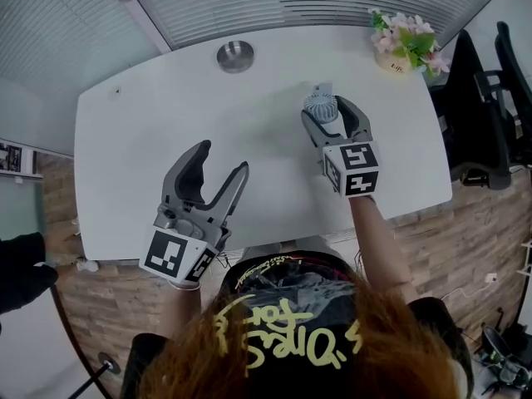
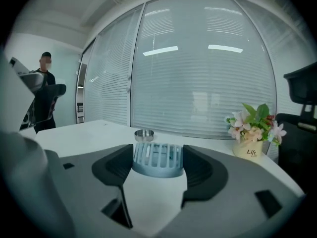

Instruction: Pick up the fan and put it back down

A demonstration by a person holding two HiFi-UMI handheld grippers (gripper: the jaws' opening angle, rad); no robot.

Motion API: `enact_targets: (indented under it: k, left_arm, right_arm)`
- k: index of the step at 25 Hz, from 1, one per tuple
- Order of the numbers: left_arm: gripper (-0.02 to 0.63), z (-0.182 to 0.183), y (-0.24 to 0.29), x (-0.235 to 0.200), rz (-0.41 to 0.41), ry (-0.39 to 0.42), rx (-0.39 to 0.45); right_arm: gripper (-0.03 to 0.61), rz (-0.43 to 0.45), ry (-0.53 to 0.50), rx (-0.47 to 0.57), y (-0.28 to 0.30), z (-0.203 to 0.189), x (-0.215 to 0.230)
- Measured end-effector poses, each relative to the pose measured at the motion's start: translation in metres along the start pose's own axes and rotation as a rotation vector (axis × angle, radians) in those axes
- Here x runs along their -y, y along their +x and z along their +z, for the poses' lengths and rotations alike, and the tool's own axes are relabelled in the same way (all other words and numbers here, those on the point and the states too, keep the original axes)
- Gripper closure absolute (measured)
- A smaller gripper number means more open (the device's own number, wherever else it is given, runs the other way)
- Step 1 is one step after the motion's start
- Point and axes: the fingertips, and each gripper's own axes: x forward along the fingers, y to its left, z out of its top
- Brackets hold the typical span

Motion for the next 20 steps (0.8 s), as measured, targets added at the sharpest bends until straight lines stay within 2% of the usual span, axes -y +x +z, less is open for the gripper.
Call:
enact_targets:
  k: [13,20]
  left_arm:
    - [0.357,0.023,0.033,0.035,-0.012,0.034,0.058]
    - [0.364,0.038,0.047,0.053,-0.013,0.055,0.091]
  right_arm:
    - [0.263,-0.008,-0.092,0.252,-0.069,0.085,0.027]
    - [0.262,0.002,-0.103,0.366,-0.101,0.119,0.041]
